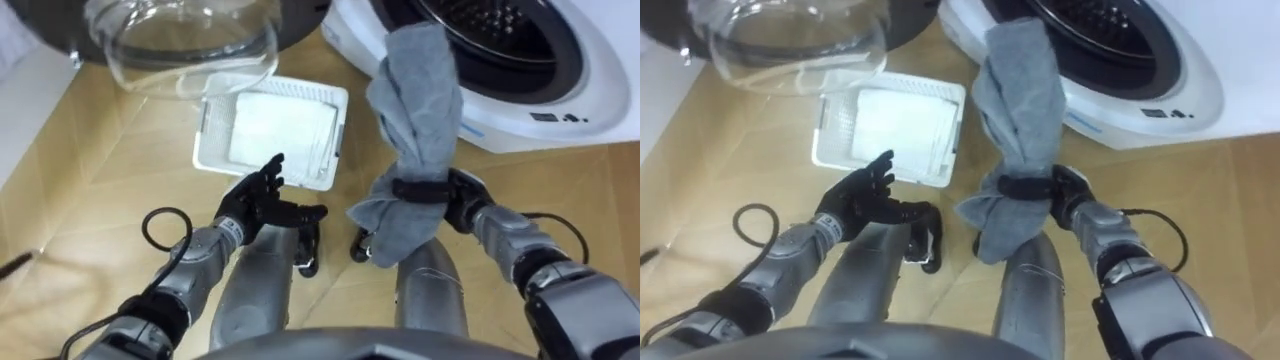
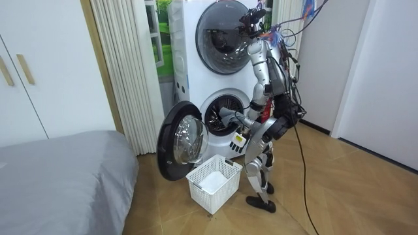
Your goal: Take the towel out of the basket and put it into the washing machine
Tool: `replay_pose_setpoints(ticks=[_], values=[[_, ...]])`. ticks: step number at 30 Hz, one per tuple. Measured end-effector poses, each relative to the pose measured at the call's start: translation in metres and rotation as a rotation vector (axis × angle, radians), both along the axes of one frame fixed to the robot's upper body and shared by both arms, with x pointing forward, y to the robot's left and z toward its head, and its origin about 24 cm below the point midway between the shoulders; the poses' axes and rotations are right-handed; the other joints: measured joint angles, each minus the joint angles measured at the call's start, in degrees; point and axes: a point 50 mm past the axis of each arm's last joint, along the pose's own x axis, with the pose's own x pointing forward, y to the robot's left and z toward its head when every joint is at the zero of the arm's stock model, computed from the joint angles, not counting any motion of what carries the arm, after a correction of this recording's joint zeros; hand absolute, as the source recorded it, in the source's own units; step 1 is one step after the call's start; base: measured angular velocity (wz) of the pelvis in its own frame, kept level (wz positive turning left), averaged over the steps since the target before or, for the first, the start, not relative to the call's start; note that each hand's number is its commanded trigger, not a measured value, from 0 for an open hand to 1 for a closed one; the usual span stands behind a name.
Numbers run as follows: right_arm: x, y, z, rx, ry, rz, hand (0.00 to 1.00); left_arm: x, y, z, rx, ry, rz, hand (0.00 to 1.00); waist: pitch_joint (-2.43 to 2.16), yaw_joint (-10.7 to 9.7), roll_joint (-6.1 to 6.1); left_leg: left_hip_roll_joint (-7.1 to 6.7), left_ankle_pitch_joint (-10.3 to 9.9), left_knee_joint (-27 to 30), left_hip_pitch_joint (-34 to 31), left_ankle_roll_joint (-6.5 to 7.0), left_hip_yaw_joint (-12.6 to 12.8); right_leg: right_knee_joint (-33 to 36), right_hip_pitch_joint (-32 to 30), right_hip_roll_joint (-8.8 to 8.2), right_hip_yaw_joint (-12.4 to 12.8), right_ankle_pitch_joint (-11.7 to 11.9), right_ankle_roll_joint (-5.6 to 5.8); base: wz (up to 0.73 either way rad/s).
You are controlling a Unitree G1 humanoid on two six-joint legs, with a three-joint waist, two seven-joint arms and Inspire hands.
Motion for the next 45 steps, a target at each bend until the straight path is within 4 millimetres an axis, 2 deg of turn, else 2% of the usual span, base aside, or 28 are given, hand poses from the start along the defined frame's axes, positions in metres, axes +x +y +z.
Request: replay_pose_setpoints(ticks=[4, 7, 9, 11, 14, 19, 23, 27, 29, 33, 35, 36, 37, 40, 45], values=[[0.004, -0.005, 0.004, 0.068, 0.005, -0.052, 1.00, 0.001, 0.005, 0.001, -0.003, -0.004, 0.029, 0.00, 0.33, -0.1, -0.65, -0.34, 0.1, 0.2, -0.8, 0.15, -0.7, 0.2, -0.1, -0.76, -1.5, 0.0, 0.07, 0.10], [0.009, -0.014, 0.009, 0.091, 0.014, -0.097, 1.00, 0.004, 0.007, 0.002, -0.001, -0.007, 0.035, 0.00, 0.77, -0.1, -1.39, -0.86, 0.3, 0.5, -1.2, 0.44, -1.0, 0.9, -0.5, -1.50, -1.8, -0.3, 0.26, 0.14], [0.011, -0.018, 0.012, 0.114, 0.018, -0.138, 1.00, 0.004, 0.007, 0.002, 0.005, -0.001, 0.043, 0.00, 0.77, 0.1, -2.08, -1.11, 0.4, 0.5, -1.2, 0.66, -1.0, 1.1, -0.5, -1.94, -2.0, -0.4, 0.43, 0.09], [0.015, -0.020, 0.015, 0.173, 0.000, -0.209, 1.00, 0.006, 0.010, 0.003, 0.012, -0.006, 0.056, 0.00, 0.89, 0.1, -3.29, -1.54, 0.5, 0.5, -1.2, 0.87, -1.1, 1.5, -0.5, -2.37, -2.0, -0.5, 0.56, 0.09], [0.021, -0.022, 0.020, 0.252, -0.032, -0.297, 1.00, 0.005, 0.014, 0.005, 0.020, -0.016, 0.060, 0.00, 0.78, 0.1, -4.11, -1.58, 0.5, 1.1, -1.7, 1.00, -1.4, 1.8, -0.6, -2.54, -2.3, -0.5, 0.58, 0.06], [0.034, -0.043, 0.039, 0.351, -0.121, -0.454, 1.00, 0.004, 0.021, 0.008, 0.047, -0.024, 0.076, 0.00, 0.82, 0.1, -5.33, -2.47, 0.5, 2.5, -3.1, 1.35, -1.2, 4.6, -2.3, -4.29, -2.3, -1.2, 0.73, 0.10], [0.046, -0.060, 0.057, 0.412, -0.188, -0.578, 1.00, 0.002, 0.028, 0.010, 0.062, -0.024, 0.109, 0.00, 0.75, 0.0, -7.11, -2.82, 0.5, 4.2, -4.3, 1.44, -1.1, 6.8, -3.8, -5.14, -2.0, -1.8, 0.47, 0.06], [0.053, -0.057, 0.063, 0.450, -0.164, -0.601, 1.00, -0.003, 0.033, 0.016, 0.081, -0.051, 0.137, 0.00, 0.64, -0.1, -8.98, -2.72, 0.5, 4.7, -4.8, 1.49, -0.8, 7.2, -4.4, -5.27, -1.7, -1.8, 0.25, 0.00], [0.058, -0.059, 0.069, 0.461, -0.166, -0.623, 1.00, -0.004, 0.035, 0.018, 0.088, -0.062, 0.145, 0.00, 0.72, -0.1, -9.39, -2.81, 0.6, 5.0, -5.3, 1.72, -0.5, 7.7, -5.0, -5.72, -1.8, -1.7, 0.13, 0.00], [0.069, -0.060, 0.080, 0.465, -0.152, -0.680, 1.00, -0.014, 0.040, 0.015, 0.094, -0.045, 0.201, 0.00, 0.80, -1.8, -9.84, -3.70, 0.7, 5.1, -5.2, 2.20, 0.1, 8.9, -5.4, -7.22, -1.9, -1.8, 0.44, 0.03], [0.073, -0.059, 0.083, 0.475, -0.149, -0.708, 1.00, -0.016, 0.042, 0.015, 0.097, -0.046, 0.229, 0.00, 0.87, -1.8, -10.15, -3.86, 0.8, 5.1, -5.4, 2.44, 0.5, 9.2, -5.8, -7.62, -1.8, -1.9, 0.48, 0.02], [0.074, -0.058, 0.084, 0.481, -0.146, -0.716, 0.78, -0.017, 0.043, 0.016, 0.098, -0.049, 0.241, 0.00, 0.90, -1.9, -10.34, -3.94, 0.7, 5.1, -5.4, 2.55, 0.7, 9.4, -5.9, -7.84, -1.8, -1.9, 0.53, -0.05], [0.078, -0.056, 0.088, 0.487, -0.136, -0.725, 0.00, -0.019, 0.045, 0.017, 0.100, -0.055, 0.263, 0.00, 0.80, -2.2, -10.92, -4.02, 0.6, 5.1, -5.5, 2.72, 1.2, 9.9, -6.5, -8.03, -1.2, -2.1, 0.64, -0.05], [0.091, -0.048, 0.101, 0.516, -0.115, -0.735, 0.00, -0.026, 0.050, 0.019, 0.108, -0.063, 0.308, 0.00, 0.80, -4.4, -11.14, -3.91, 0.5, 5.9, -6.0, 3.10, 1.3, 10.2, -6.7, -8.21, -1.5, -2.1, 0.74, 0.03], [0.093, -0.053, 0.106, 0.580, -0.081, -0.896, 0.00, -0.031, 0.052, 0.018, 0.151, -0.061, 0.372, 0.00, 0.78, -6.6, -11.10, -4.85, -0.6, 8.0, -6.9, 4.42, 2.0, 13.3, -7.7, -9.99, -0.9, -3.5, 2.07, 0.14]])
